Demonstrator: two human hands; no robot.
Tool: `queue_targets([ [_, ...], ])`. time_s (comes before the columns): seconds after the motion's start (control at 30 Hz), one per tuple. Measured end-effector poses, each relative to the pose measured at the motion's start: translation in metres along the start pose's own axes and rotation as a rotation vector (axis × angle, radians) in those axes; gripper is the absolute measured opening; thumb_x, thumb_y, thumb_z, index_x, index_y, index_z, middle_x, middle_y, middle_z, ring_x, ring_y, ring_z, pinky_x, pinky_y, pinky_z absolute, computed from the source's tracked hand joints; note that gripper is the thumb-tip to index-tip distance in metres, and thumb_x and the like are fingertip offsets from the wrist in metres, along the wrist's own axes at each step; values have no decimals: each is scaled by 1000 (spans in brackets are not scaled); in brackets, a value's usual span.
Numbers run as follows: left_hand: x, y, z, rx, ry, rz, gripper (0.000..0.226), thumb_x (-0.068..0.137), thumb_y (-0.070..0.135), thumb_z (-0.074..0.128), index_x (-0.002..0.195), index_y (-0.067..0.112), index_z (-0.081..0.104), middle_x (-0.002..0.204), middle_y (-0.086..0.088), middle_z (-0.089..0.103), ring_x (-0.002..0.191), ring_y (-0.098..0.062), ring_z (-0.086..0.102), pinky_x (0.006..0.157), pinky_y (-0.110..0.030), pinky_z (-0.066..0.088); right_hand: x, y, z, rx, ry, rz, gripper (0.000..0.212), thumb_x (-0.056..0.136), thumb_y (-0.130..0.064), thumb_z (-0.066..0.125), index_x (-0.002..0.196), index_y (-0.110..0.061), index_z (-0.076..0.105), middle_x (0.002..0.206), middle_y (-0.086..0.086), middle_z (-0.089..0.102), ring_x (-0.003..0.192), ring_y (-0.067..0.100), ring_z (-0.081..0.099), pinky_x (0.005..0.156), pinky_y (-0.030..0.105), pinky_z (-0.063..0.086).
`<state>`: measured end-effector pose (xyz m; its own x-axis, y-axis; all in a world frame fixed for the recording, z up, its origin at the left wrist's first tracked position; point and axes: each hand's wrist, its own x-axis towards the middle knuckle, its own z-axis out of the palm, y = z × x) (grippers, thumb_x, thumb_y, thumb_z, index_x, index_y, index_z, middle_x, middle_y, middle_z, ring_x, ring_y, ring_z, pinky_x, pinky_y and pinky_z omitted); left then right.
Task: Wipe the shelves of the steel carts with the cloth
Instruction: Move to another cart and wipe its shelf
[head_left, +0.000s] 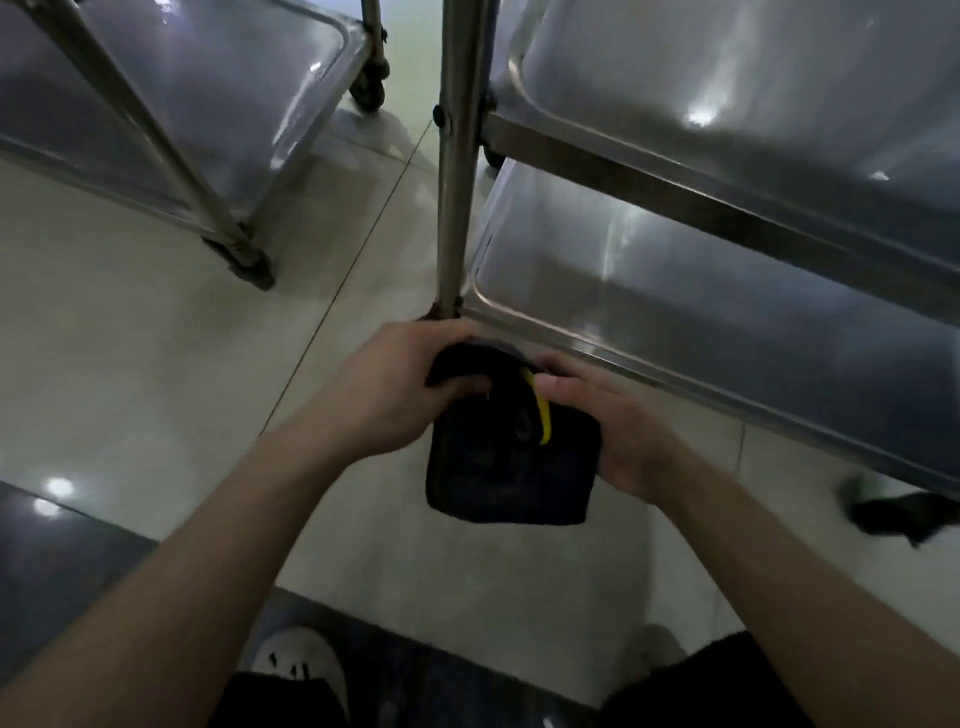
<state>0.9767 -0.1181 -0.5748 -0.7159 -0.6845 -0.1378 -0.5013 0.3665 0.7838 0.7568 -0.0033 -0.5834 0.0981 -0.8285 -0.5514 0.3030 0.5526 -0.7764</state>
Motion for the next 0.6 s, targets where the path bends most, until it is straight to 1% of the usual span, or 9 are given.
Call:
queue_targets([
  [0.07,-20,5,6,-116,13,-169,12,99,30,76,111,32,74,95,16,75,90,3,69,73,-21,51,-16,-2,11,48,-1,123,49,90,-30,68,133,-7,64,115,13,70,106,27,68,89,35,59],
  [0.13,-45,14,12,-278,55,-313,10,101,32,75,110,28,74,91,12,77,83,0,72,65,-20,52,-40,-2,20,27,-4,194,63,86,-25,72,144,-5,58,126,17,69,114,32,69,97,41,58],
  [0.23,-87,40,16,-332,143,-462,12,101,37,74,102,25,75,84,7,75,77,-4,71,59,-20,50,-82,-10,33,-78,48,278,73,79,-22,83,147,-17,58,137,21,68,123,41,69,110,54,55],
  [0.3,-110,67,8,-306,150,-537,20,101,44,71,95,26,76,80,5,75,74,-7,70,61,-26,50,-116,-19,49,-126,80,319,66,81,-21,91,140,-16,63,133,20,72,124,40,69,111,54,54],
  [0.33,-118,85,-2,-308,149,-567,23,102,48,69,90,30,77,76,8,74,70,-5,69,59,-26,49,-134,-27,59,-138,107,327,56,86,-21,89,136,-13,66,131,19,73,125,40,69,111,54,54],
  [0.4,-129,123,-26,-332,150,-601,28,103,53,65,82,37,75,64,19,68,58,1,62,50,-17,41,-169,-46,80,-225,225,293,29,98,-20,76,126,-13,74,122,15,78,121,38,71,111,56,53],
  [0.47,-133,166,-55,-386,138,-605,37,100,61,63,78,35,76,59,21,64,54,3,57,49,-15,38,-202,-74,99,-242,358,236,17,104,-25,70,117,-17,79,113,11,81,113,35,75,107,58,55],
  [0.53,-133,209,-88,-487,60,-583,45,93,74,65,87,33,80,69,13,72,62,-2,65,52,-23,46,-237,-115,115,-288,434,152,16,106,-30,68,115,-22,77,108,6,81,109,32,76,102,55,58],
  [0.6,-129,251,-122,-527,-96,-512,47,82,79,74,100,36,81,84,7,80,74,-5,73,58,-22,54,-277,-162,123,-423,457,54,15,107,-38,65,120,-39,72,107,-11,80,106,12,75,97,41,60],
])
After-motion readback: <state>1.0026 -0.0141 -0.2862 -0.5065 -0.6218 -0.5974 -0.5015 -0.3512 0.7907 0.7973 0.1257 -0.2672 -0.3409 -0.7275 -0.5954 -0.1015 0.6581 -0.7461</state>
